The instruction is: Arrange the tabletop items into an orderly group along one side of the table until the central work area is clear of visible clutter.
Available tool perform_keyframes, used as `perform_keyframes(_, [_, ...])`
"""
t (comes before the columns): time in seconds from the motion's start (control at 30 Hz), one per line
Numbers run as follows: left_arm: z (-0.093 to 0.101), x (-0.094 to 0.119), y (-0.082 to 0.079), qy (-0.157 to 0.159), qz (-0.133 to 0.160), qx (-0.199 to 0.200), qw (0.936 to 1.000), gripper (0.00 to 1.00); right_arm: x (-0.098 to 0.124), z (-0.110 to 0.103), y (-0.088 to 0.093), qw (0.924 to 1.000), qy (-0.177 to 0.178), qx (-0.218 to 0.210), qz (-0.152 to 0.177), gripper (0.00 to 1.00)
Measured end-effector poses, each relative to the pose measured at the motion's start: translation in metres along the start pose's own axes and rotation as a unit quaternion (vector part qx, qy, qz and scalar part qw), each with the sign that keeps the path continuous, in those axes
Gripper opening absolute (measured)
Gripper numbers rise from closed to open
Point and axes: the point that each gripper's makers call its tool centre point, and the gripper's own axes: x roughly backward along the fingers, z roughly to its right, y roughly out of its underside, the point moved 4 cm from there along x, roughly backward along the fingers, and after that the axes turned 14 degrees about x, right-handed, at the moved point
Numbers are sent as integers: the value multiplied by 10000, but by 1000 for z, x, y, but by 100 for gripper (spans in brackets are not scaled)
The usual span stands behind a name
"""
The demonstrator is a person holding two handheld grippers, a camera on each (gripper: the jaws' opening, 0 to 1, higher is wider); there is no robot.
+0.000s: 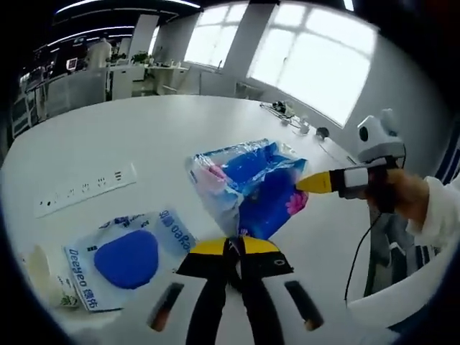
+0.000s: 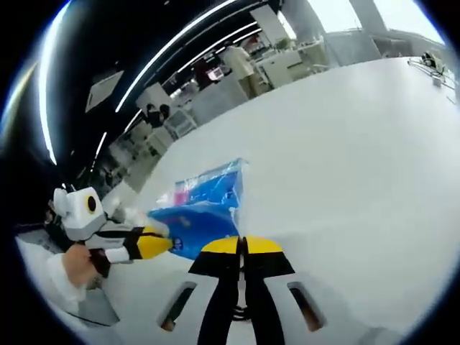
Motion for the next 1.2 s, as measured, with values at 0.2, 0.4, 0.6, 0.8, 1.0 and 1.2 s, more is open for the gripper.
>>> perform_keyframes(0.2, [-7,-13,3,-23,40,489,9988,3,-10,11,-1,9999,39,100,-70,0])
perform_keyframes(0.4, [-20,-28,7,-160,7,993,9949,2,-26,19,2,9997,28,130,-192,0])
perform_keyframes(0.6, [-29,-41,7,-143,2,1490,9887,1,-38,31,10,9994,59,80,-333,0])
perform_keyframes(0.8, [-36,-52,10,-120,-55,1794,9837,1,-52,40,13,9988,39,88,-473,0])
perform_keyframes(1.0, [-40,-57,16,-159,-137,1888,9818,1,-63,46,20,9977,-33,121,-660,0])
perform_keyframes(1.2, [-44,-61,22,-191,-229,2013,9791,1,-66,49,27,9973,-63,34,-730,0])
